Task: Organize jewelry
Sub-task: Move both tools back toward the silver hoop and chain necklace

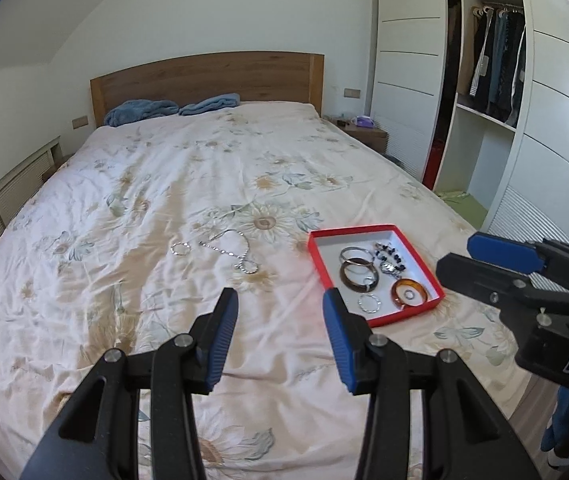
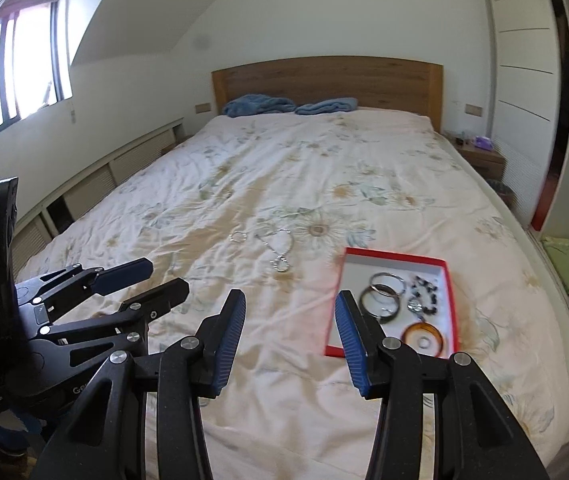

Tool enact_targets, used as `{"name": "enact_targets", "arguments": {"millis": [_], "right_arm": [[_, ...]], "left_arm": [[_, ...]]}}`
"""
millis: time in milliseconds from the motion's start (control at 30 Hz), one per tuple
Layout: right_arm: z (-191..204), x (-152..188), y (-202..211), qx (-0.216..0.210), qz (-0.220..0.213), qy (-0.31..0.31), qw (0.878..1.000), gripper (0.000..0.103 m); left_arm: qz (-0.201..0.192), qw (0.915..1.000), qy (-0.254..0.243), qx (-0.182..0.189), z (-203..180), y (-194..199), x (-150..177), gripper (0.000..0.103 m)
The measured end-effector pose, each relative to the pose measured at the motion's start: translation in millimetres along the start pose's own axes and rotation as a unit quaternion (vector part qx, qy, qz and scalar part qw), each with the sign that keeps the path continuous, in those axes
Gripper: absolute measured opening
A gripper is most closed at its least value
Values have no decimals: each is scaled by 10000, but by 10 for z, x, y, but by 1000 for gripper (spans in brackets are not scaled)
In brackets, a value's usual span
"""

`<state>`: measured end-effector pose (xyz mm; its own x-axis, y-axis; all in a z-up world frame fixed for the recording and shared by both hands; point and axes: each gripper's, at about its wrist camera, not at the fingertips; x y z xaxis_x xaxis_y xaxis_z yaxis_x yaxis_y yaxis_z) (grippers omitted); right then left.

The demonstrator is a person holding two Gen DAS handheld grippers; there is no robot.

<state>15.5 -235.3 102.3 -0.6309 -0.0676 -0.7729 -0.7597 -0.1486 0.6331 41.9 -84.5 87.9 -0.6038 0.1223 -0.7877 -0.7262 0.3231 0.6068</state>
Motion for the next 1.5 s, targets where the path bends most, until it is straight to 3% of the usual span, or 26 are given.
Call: {"name": "enact_targets", "arguments": {"millis": [267,900,1500], "right_arm": [[200,-67,-379,-177,263,186,9993,47],[148,54,-1072,-368,803,5,9961,48],[317,10,-1638,-541,1187,263,9911,52]], "left_arm": [[177,9997,118,-138,275,-238,25,42],[576,9969,201,-499,539,-668,146,42],[969,9909,704,-612,1039,-1093,296,43]]}}
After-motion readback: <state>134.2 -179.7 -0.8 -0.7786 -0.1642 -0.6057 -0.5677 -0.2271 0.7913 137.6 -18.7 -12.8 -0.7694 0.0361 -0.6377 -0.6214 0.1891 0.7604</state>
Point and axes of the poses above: each gripper's, at about its wrist camera, not at the fingertips, and y roughly against the way its jaws point, z to its left, x to its underside, and after that the axes turned 6 degrees about y, right-handed
